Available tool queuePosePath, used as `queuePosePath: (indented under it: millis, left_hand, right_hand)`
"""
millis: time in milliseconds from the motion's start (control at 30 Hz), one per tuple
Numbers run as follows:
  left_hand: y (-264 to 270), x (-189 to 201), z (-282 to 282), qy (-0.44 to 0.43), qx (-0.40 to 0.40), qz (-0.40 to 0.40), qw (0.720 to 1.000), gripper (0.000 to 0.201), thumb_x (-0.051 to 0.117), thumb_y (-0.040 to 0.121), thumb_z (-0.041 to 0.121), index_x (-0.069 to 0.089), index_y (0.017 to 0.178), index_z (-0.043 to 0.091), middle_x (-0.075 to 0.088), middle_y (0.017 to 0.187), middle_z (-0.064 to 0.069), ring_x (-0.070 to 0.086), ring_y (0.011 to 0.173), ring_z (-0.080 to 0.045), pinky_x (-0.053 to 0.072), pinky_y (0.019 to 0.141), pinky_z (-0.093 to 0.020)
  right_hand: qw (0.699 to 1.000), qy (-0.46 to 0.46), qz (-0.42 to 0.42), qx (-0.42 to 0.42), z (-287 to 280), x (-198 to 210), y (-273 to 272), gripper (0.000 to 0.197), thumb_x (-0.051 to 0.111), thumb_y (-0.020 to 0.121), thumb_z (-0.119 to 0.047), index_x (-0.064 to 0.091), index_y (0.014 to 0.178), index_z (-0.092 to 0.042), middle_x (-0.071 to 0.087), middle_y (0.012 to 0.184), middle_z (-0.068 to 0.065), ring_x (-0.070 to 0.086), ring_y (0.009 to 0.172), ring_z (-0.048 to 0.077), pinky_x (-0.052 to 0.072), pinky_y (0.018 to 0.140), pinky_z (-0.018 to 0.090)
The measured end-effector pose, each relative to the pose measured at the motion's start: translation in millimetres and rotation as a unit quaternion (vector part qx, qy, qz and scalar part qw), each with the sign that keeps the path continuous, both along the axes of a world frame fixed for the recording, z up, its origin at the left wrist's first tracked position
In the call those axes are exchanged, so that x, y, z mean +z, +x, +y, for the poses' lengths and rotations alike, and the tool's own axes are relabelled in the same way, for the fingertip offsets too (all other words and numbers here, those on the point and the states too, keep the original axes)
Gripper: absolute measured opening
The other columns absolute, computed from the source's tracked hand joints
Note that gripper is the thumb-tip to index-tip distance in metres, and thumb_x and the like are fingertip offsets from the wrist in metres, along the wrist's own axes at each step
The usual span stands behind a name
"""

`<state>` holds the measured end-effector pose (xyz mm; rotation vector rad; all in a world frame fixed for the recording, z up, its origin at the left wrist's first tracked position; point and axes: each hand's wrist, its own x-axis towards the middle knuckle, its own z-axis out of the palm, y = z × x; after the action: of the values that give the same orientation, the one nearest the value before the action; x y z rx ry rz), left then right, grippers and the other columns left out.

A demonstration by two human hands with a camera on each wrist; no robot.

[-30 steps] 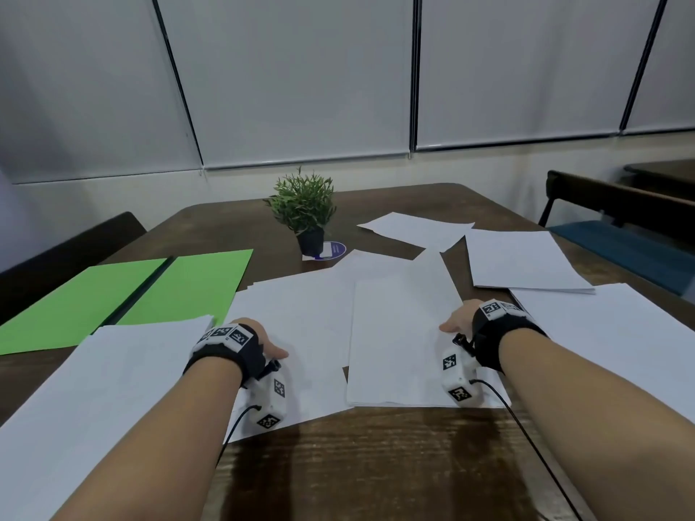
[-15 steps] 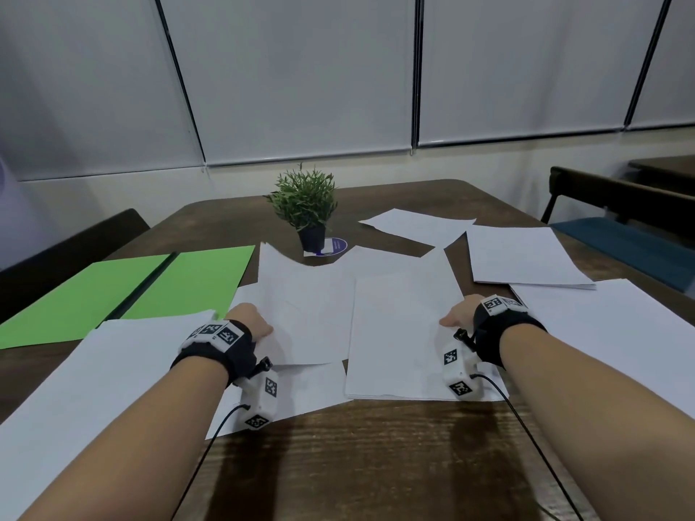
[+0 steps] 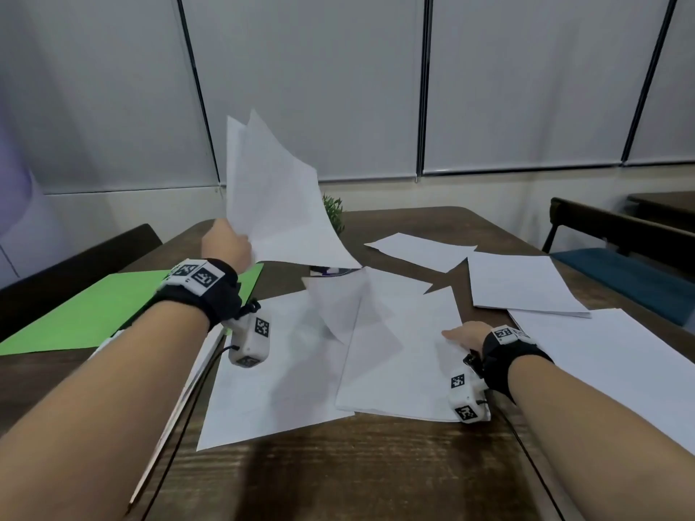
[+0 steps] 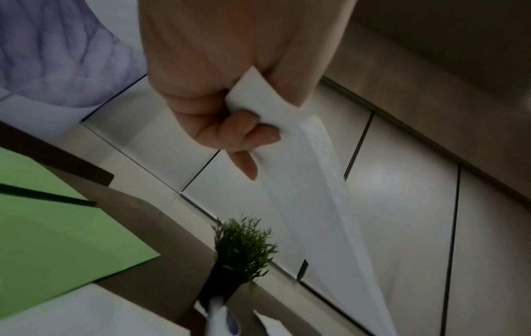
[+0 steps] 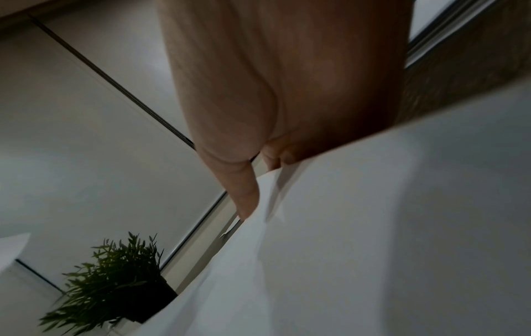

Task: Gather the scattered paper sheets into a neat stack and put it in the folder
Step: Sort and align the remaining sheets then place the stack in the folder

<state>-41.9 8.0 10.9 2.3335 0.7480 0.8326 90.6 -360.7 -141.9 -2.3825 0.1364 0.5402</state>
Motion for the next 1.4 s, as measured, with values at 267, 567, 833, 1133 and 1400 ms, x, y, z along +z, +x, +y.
queuePosePath:
  millis: [267,567,833,1133,1400]
  left_hand:
    - [5,-36,-71,-0.074,-0.159,0.048,0.983,0.026,0.052,0.087,0.009,0.062,0.105,-0.007,0.066,0.105,-0.025,0.064,0.095,-0.039,0.048,0.067,-0.036]
    - [16,-129,-127,-0.056,-0.212,0.328,0.919,0.043,0.046,0.098,0.029,0.048,0.129,-0.001,0.054,0.132,-0.016,0.053,0.120,-0.031,0.044,0.090,-0.029]
    - [17,-129,-107,-0.221,-0.177,0.307,0.909,0.039,0.059,0.090,0.044,0.047,0.092,0.007,0.049,0.076,-0.009,0.051,0.072,-0.025,0.047,0.075,-0.031]
    - [17,-89,-93,-0.315,-0.244,-0.048,0.916,0.066,0.061,0.079,0.055,0.041,0.131,0.020,0.061,0.122,-0.001,0.061,0.107,-0.023,0.051,0.091,-0.048]
    - [11,-25,-104,-0.176,-0.233,-0.289,0.912,0.073,0.053,0.093,0.026,0.010,0.150,0.012,0.021,0.154,-0.006,0.023,0.142,-0.013,0.019,0.119,-0.032]
  right_hand:
    - [0.974,0.204,-0.032,-0.092,-40,-100,121,0.137,0.020,0.037,-0.106,0.053,0.133,-0.013,0.056,0.135,0.006,0.053,0.122,0.031,0.035,0.109,0.048]
    - [0.967,0.236,0.055,-0.078,-10,-15,15,0.075,0.058,0.074,-0.075,0.067,0.112,-0.011,0.069,0.113,0.009,0.062,0.112,0.032,0.054,0.082,0.036]
    - [0.990,0.073,-0.074,0.093,-13,-21,28,0.052,0.071,0.079,-0.013,0.052,0.127,-0.010,0.064,0.120,0.008,0.061,0.111,0.030,0.047,0.100,0.046]
    - [0.901,0.369,-0.176,0.147,26,80,-37,0.041,0.049,0.084,0.013,0.056,0.113,-0.015,0.065,0.118,0.018,0.066,0.098,0.033,0.052,0.091,0.049]
    - [0.843,0.440,-0.287,0.114,69,136,-62,0.042,0.056,0.069,-0.009,0.054,0.106,-0.030,0.067,0.114,0.009,0.066,0.106,0.027,0.052,0.094,0.046]
